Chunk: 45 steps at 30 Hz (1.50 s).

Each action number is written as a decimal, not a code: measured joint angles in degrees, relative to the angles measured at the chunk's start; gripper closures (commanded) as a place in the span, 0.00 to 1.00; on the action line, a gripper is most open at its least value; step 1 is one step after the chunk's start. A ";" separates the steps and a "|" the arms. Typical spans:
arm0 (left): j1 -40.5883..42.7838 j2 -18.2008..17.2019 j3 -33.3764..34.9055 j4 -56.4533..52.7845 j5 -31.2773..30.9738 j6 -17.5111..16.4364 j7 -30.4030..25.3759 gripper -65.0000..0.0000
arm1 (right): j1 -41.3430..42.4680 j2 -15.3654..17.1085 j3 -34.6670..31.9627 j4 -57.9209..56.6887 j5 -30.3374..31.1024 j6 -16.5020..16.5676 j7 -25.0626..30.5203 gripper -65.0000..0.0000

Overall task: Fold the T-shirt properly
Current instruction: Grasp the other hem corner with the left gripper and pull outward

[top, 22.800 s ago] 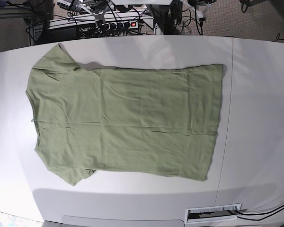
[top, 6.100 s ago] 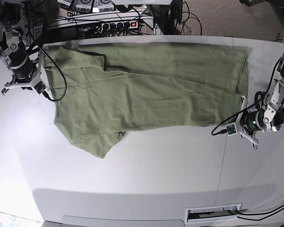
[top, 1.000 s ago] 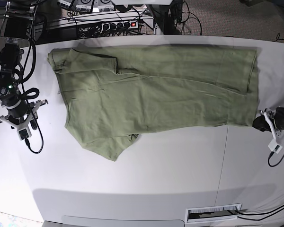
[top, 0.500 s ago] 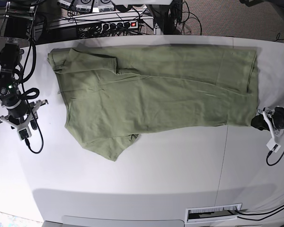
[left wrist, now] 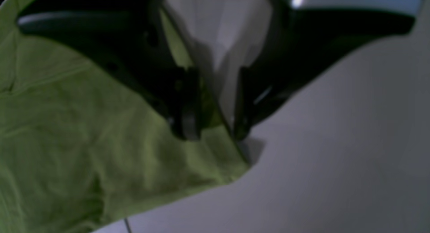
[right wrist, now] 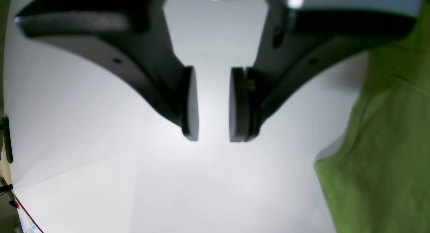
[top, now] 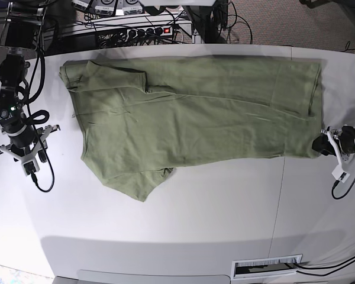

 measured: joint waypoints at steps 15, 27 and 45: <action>0.15 0.98 -0.26 0.00 -4.59 0.00 2.82 1.00 | 0.00 -0.02 0.00 0.00 -0.02 0.00 0.00 0.74; 0.76 0.90 -4.94 0.76 -3.87 0.02 4.28 1.00 | 0.09 0.00 0.00 2.45 -2.01 -0.02 0.17 0.74; 1.66 -4.02 -13.49 0.76 -20.04 0.02 17.35 1.00 | 0.44 0.00 0.00 2.47 -2.03 -0.02 0.17 0.68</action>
